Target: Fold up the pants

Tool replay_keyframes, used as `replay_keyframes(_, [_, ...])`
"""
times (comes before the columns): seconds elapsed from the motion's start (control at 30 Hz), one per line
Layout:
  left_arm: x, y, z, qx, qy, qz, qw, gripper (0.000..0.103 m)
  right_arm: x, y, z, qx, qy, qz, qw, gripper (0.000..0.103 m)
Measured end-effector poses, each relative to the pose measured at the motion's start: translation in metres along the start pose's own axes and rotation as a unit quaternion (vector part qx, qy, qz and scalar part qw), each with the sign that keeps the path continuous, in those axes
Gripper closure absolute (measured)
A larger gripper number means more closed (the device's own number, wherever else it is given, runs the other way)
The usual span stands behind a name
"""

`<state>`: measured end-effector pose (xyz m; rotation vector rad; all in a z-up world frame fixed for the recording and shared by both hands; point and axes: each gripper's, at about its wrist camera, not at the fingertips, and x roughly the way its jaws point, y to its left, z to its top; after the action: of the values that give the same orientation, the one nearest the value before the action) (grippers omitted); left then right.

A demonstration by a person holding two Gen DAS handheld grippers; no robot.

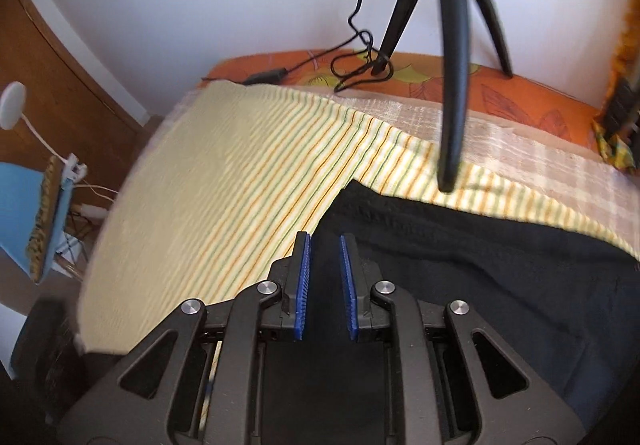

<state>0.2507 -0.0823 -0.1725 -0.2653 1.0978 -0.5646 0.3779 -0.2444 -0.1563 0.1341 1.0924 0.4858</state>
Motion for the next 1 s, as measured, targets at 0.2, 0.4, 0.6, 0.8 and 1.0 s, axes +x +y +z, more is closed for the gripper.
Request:
replay_keyframes(0.2, [-0.002, 0.018, 0.03, -0.017, -0.005, -0.007, 0.9998, 0.069, -0.07, 0.018, -0.081, -0.001, -0.033, 0.005, 0.999, 0.072])
replay_keyframes(0.4, [0.011, 0.023, 0.064, -0.027, 0.012, -0.009, 0.9995, 0.069, -0.07, 0.071, -0.159, -0.077, -0.019, -0.012, 0.997, 0.053])
replay_keyframes(0.6, [0.028, 0.013, 0.077, -0.004, 0.031, 0.006, 0.9995, 0.069, -0.05, 0.105, -0.184, -0.19, -0.014, -0.048, 0.981, 0.045])
replay_keyframes(0.8, [0.045, 0.007, 0.089, 0.004, 0.042, 0.006, 0.9991, 0.071, -0.03, 0.113, -0.187, -0.213, -0.006, -0.069, 0.975, 0.037])
replay_keyframes(1.0, [0.047, 0.005, 0.097, -0.003, 0.039, -0.003, 0.9992, 0.087, -0.014, 0.119, -0.192, -0.23, -0.008, -0.12, 0.966, 0.037])
